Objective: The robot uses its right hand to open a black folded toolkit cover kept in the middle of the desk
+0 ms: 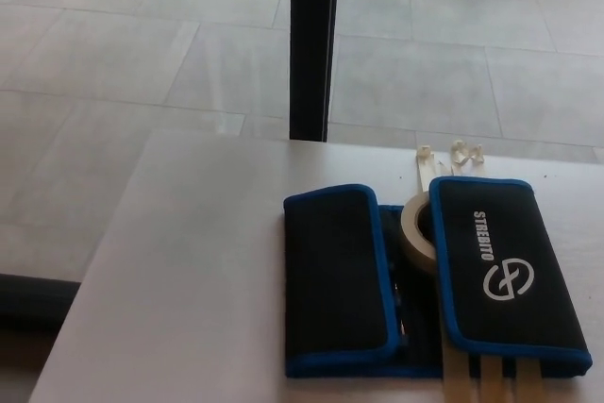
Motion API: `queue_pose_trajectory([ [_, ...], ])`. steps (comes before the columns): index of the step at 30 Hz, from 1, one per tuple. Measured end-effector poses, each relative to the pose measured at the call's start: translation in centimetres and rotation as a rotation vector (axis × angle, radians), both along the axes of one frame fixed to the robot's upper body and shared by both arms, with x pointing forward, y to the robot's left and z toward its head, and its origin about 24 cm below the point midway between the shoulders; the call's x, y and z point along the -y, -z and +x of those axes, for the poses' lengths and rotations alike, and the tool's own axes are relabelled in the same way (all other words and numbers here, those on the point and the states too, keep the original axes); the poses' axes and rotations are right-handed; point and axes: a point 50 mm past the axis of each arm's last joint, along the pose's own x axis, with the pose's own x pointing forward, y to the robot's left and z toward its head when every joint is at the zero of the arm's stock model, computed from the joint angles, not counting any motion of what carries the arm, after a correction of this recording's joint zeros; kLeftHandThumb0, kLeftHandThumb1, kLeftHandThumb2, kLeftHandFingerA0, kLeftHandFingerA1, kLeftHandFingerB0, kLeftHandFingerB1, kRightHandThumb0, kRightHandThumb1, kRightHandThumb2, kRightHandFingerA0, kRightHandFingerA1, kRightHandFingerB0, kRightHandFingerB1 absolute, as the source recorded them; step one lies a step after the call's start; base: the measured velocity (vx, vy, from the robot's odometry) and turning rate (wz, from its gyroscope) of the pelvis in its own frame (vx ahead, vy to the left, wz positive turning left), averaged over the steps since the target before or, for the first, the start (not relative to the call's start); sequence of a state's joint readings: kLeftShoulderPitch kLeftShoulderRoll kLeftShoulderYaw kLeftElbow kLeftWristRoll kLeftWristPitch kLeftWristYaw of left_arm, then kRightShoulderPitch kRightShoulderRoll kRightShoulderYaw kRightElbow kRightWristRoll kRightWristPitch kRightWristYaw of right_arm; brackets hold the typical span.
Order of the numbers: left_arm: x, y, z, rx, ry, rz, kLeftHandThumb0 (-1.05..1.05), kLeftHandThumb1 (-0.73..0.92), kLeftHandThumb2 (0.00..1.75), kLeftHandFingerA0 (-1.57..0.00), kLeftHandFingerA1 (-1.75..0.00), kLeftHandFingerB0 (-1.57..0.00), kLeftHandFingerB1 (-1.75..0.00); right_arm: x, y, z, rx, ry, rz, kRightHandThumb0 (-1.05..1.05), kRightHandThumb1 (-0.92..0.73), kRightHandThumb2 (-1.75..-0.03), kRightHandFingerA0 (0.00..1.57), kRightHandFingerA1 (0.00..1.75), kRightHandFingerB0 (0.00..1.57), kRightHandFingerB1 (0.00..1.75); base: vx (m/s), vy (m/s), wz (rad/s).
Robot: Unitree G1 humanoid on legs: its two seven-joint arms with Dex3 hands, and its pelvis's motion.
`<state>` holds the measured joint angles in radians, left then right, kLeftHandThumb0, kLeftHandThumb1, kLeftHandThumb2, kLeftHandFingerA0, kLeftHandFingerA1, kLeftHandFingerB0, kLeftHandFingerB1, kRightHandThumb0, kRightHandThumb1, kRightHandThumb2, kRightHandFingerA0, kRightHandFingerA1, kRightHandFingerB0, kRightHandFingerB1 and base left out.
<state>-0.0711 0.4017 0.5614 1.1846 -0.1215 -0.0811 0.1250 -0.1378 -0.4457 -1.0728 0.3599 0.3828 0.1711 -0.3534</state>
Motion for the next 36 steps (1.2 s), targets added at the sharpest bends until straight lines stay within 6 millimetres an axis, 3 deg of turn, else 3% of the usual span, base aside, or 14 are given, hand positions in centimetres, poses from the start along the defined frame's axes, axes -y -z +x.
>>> queue_pose_trajectory([
  [2, 0.0, 0.0, 0.0, 0.001, 0.000, 0.000, -0.50, 0.46, 0.54, -0.82, -0.82, -0.71, -0.53, -0.9, -0.5, 1.0, -0.001, -0.052, -0.038, -0.56, -0.51, -0.56, 0.70, 0.56, 0.57, 0.39, 0.00, 0.000, 0.00],
  [3, 0.0, 0.0, 0.0, 0.002, 0.000, 0.000, -0.51, 0.46, 0.54, -0.88, -0.84, -0.74, -0.53, -1.6, -0.9, 1.8, -0.003, -0.092, -0.066, -0.50, -0.42, -0.79, 0.56, 0.63, 0.46, 0.53, 0.00, 0.000, 0.00],
  [4, 0.0, 0.0, 0.0, 0.002, 0.000, 0.000, -0.51, 0.46, 0.54, -0.83, -0.82, -0.73, -0.53, -2.2, -1.1, 2.4, -0.006, -0.124, -0.087, -0.38, -0.54, -0.55, 0.55, 0.55, 0.47, 0.42, 0.00, 0.000, 0.00],
  [7, 0.0, 0.0, 0.1, 0.003, 0.000, 0.000, -0.51, 0.46, 0.54, -0.88, -0.81, -0.71, -0.51, -4.6, -1.4, 4.3, -0.029, -0.249, -0.152, -0.35, -0.55, -0.56, 0.55, 0.50, 0.45, 0.42, 0.00, 0.000, 0.00],
  [8, 0.0, 0.0, 0.1, 0.003, 0.000, 0.000, -0.50, 0.46, 0.54, -0.86, -0.80, -0.70, -0.51, -5.3, -1.4, 4.8, -0.041, -0.287, -0.171, -0.41, -0.45, -0.71, 0.51, 0.57, 0.42, 0.50, 0.00, 0.000, 0.00],
  [9, 0.0, 0.0, 0.1, 0.003, 0.000, 0.000, -0.50, 0.45, 0.54, -0.82, -0.76, -0.68, -0.52, -5.8, -1.4, 5.2, -0.049, -0.314, -0.184, -0.40, -0.51, -0.55, 0.58, 0.48, 0.49, 0.40, 0.00, 0.000, 0.00],
  [16, 0.0, 0.0, 0.2, 0.005, 0.000, 0.000, -0.50, 0.47, 0.55, -0.79, -0.76, -0.72, -0.52, -11.5, -0.2, 8.3, -0.158, -0.607, -0.314, -0.50, -0.49, -0.56, 0.63, 0.49, 0.52, 0.40, 0.00, 0.000, 0.00],
  [20, 0.0, -0.1, 0.3, 0.007, 0.001, 0.000, -0.51, 0.46, 0.54, -0.83, -0.78, -0.72, -0.52, -13.9, 0.8, 9.3, -0.214, -0.724, -0.370, -0.55, -0.51, -0.56, 0.61, 0.48, 0.54, 0.40, 0.00, 0.000, 0.00],
  [21, 0.0, -0.1, 0.3, 0.007, 0.001, 0.000, -0.50, 0.47, 0.55, -0.83, -0.77, -0.73, -0.52, -14.6, 1.2, 9.5, -0.234, -0.757, -0.384, -0.57, -0.39, -0.78, 0.55, 0.58, 0.50, 0.53, 0.00, 0.000, 0.00],
  [22, 0.0, -0.1, 0.3, 0.008, 0.001, 0.000, -0.48, 0.48, 0.55, -0.77, -0.72, -0.71, -0.52, -15.1, 1.4, 9.6, -0.246, -0.779, -0.392, -0.55, -0.49, -0.55, 0.63, 0.49, 0.58, 0.40, 0.00, 0.000, 0.00],
  [33, 0.1, -0.2, 0.7, 0.018, 0.004, 0.000, -0.49, 0.46, 0.54, -0.72, -0.69, -0.72, -0.53, -20.6, 3.9, 11.0, -0.374, -1.038, -0.543, -0.48, -0.49, -0.55, 0.59, 0.53, 0.54, 0.42, 0.00, 0.000, 0.00],
  [36, 0.1, -0.2, 0.8, 0.020, 0.004, -0.001, -0.49, 0.46, 0.54, -0.73, -0.69, -0.70, -0.52, -21.8, 4.5, 11.2, -0.411, -1.107, -0.596, -0.50, -0.52, -0.56, 0.51, 0.59, 0.52, 0.40, 0.00, 0.000, 0.00],
])
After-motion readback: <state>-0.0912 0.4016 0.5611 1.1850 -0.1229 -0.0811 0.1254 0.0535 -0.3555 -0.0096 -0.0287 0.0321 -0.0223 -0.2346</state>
